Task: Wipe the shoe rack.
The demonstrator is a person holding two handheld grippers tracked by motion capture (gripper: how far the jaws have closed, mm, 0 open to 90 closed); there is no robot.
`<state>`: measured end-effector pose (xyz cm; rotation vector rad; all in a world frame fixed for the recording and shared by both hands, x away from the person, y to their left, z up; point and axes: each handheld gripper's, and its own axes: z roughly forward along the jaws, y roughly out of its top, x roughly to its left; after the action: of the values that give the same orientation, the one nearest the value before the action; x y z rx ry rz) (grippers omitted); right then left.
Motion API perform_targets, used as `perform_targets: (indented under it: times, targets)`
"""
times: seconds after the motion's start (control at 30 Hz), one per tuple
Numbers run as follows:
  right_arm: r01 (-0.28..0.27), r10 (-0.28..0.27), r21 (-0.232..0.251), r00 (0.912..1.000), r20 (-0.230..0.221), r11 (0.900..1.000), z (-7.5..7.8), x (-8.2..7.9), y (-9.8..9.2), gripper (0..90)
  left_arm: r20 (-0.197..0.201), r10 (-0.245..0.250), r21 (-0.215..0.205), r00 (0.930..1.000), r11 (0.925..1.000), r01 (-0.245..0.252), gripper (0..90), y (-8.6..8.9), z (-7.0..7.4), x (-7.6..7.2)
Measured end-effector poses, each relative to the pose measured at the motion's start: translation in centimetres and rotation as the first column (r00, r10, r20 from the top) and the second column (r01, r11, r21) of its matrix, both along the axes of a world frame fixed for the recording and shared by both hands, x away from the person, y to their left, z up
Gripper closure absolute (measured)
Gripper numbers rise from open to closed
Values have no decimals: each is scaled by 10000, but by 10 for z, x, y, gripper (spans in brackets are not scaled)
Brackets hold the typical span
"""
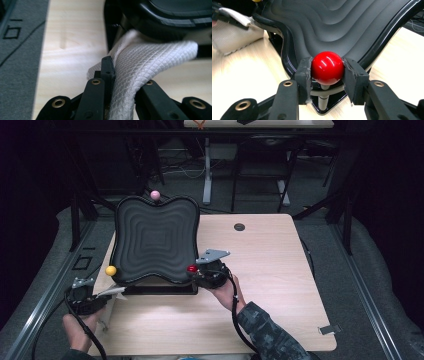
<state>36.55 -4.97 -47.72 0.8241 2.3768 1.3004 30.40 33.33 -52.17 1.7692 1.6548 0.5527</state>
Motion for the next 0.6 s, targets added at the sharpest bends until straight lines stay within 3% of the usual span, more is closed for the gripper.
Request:
perform_targets:
  times: [0.13, 0.23, 0.37, 0.43, 0.6]
  targets:
    - [-32, 32, 27, 10000, -10, 10000, 0, 0, 0, 599, 494, 84, 153, 9987, 9998, -92, 810, 0, 3, 5]
    - [-70, 70, 27, 10000, 6, 10000, 0, 0, -1, 599, 541, 101, 140, 9985, 9998, -109, 808, 0, 2, 8]
    - [40, -40, -122, 10000, 37, 9999, 0, 0, -1, 600, 208, -5, 242, 9998, 9997, 0, 810, 1, -6, 17]
    - [-174, 174, 108, 9998, -17, 9998, -1, 1, -1, 600, 11, -70, 281, 10000, 9996, 70, 811, 1, -11, 21]
    - [-177, 177, 56, 9998, 7, 9998, -1, 1, -1, 599, -695, -332, 520, 9970, 9980, 369, 811, -2, -24, 29]
